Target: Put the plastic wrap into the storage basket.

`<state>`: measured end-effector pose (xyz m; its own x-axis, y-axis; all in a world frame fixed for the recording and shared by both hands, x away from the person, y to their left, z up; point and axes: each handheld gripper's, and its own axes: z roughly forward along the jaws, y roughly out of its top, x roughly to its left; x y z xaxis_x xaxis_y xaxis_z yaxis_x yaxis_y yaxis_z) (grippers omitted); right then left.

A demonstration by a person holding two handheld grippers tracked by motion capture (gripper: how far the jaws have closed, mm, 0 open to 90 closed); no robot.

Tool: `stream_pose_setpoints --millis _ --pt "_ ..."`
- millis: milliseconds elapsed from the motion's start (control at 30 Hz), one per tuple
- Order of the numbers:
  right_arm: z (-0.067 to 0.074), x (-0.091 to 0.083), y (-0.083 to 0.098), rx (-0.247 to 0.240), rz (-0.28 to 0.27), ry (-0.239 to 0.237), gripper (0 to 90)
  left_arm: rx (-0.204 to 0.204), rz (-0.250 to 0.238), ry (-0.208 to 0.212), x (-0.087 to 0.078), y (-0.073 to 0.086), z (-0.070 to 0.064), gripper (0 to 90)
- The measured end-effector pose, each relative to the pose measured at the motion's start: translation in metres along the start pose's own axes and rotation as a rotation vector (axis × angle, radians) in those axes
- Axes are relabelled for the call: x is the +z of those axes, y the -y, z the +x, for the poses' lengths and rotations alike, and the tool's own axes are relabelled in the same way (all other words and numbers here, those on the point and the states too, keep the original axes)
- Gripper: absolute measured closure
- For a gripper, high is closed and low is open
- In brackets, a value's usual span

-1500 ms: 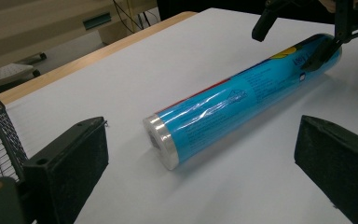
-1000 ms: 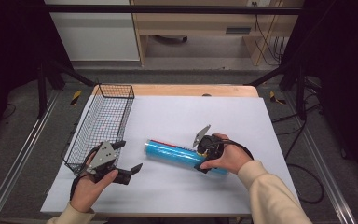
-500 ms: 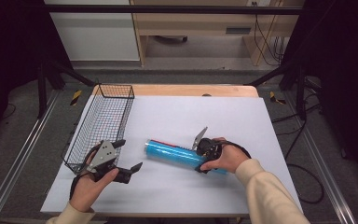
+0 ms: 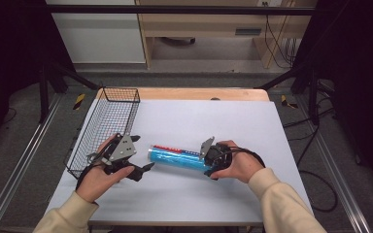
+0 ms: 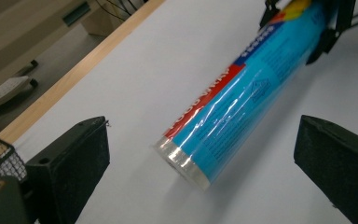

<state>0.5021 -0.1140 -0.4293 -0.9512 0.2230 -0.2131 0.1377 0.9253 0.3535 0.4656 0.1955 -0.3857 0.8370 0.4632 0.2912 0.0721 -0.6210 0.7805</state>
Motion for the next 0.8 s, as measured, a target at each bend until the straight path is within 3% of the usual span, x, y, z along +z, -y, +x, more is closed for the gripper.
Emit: stream_pose_setpoints --millis 233,400,800 --pt "-0.004 -0.033 -0.016 -0.065 0.012 0.059 32.2 0.17 0.108 0.065 0.019 -0.034 0.004 3.5" --pt "-0.009 -0.05 -0.025 -0.096 0.029 0.086 32.2 0.274 0.165 0.074 0.03 -0.054 0.008 4.2" --pt "-0.013 -0.073 -0.048 -0.151 0.05 0.11 32.2 0.425 0.191 0.085 0.052 -0.079 0.0 6.9"
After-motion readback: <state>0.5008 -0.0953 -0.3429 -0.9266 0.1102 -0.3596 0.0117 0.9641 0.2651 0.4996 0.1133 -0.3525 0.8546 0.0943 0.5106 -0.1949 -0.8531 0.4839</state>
